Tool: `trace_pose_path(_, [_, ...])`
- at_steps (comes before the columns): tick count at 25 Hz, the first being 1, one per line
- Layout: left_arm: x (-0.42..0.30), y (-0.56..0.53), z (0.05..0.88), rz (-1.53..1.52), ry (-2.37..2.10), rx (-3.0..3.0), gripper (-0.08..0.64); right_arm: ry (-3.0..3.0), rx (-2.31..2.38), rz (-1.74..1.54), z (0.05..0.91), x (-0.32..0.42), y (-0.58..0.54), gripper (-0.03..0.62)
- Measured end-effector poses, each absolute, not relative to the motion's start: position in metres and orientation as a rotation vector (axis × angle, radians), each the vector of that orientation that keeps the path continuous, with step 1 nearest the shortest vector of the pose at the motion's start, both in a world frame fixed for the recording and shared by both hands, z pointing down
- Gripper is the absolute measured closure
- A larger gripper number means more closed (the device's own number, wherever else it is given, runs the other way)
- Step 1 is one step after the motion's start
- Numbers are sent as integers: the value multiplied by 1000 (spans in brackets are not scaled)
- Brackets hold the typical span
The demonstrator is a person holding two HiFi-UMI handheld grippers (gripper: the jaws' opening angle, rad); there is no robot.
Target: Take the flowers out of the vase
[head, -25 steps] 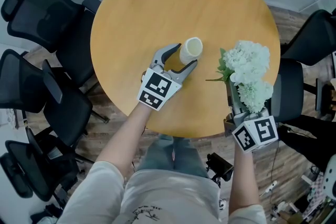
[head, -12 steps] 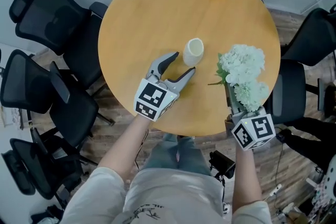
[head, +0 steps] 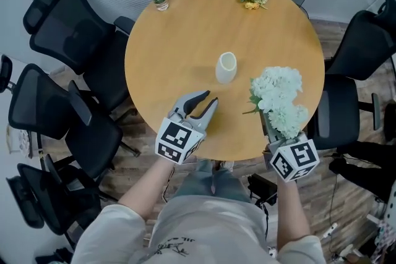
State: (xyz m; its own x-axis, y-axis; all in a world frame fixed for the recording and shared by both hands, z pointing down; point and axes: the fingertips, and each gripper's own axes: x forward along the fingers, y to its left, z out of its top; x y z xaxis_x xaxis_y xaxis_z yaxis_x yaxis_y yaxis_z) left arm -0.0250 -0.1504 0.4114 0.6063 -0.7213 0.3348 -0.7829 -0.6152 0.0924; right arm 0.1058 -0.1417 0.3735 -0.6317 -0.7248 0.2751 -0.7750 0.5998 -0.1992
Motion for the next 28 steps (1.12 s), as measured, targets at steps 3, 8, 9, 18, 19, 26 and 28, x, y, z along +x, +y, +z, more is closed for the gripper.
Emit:
trace_pose_path(3, [-25,-140,400,386,-1265,2583,484,-2665,1233,443,367,102,-135,561])
trace_pose_path(8, [-22,-119,378,348,-1289,2571,531,-2681,1200,415,354,101,-123,561])
trace_pose_path(9, [-20,-112,374,340,-1292,2572,537,-2682,1195,410,352,101,-119,561])
trace_pose_path(18, [-11,-76,353,273,-1312,2546,551,-2656,1195,423,346,113,-93,561])
trace_pose_path(19, [-12,-72,352,263,-1319,2530,551,-2647,1204,425,345,114,-88,561])
trace_pose_path(26, [-14,-57,343,221,-1374,2487,551,-2633,1204,399,338,109,-64,561])
trace_pose_path(28, [-12,-52,342,228,-1371,2494,551,-2634,1203,403,339,108,-57,561])
